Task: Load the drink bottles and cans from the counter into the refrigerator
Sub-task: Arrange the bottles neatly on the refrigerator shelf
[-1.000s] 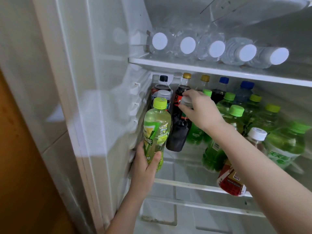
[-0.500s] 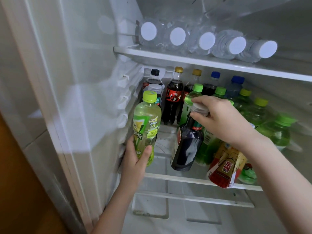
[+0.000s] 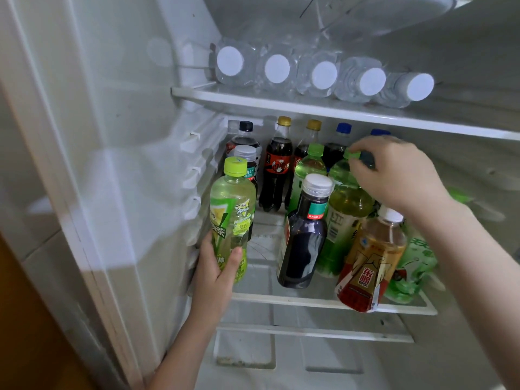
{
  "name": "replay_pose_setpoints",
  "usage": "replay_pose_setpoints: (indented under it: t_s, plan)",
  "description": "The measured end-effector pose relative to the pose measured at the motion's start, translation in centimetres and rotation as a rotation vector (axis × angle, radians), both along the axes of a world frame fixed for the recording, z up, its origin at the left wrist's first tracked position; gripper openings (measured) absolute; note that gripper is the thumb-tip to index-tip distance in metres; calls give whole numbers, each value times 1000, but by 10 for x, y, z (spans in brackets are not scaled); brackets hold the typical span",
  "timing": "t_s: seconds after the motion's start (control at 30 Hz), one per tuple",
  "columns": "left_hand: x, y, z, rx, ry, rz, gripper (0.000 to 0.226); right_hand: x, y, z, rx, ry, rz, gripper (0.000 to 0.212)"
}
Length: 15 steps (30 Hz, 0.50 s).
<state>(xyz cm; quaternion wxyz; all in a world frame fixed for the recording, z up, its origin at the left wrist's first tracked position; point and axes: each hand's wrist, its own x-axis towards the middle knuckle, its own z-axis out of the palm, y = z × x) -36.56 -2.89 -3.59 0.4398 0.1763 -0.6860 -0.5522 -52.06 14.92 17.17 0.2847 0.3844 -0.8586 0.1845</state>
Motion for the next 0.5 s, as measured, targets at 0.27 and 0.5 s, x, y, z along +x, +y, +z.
replay_pose_setpoints:
  t_s: [0.27,0.5]
  plan:
    - [0,-4,-4,-11,1,15,42,-30,-12,12,551,-289,-142,48]
    - [0,-1,-3,0,20,2,46,-33,-32,8,441,-192,-97,49]
